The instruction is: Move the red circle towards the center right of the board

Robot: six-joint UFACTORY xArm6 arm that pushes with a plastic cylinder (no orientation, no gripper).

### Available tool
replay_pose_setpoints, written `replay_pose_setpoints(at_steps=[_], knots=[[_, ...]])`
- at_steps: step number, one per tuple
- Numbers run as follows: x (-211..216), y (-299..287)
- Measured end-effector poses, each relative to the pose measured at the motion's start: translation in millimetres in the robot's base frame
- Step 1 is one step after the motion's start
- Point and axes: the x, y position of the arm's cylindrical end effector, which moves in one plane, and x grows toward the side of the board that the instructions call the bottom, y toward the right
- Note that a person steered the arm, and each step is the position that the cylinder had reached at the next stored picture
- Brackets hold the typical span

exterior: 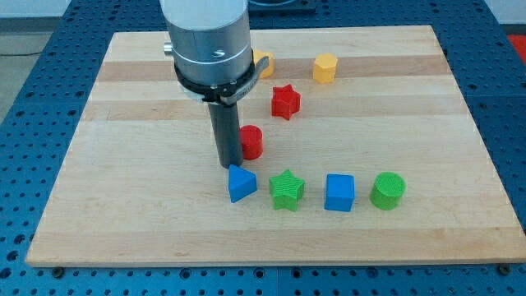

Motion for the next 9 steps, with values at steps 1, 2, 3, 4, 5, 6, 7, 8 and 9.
replay_pose_setpoints(at_steps=[1,2,3,4,5,6,7,8,9], knots=[[13,0],[21,0],[24,0],[23,0],[9,0],[-9,0],[-21,0],[-30,0],[-40,-2]])
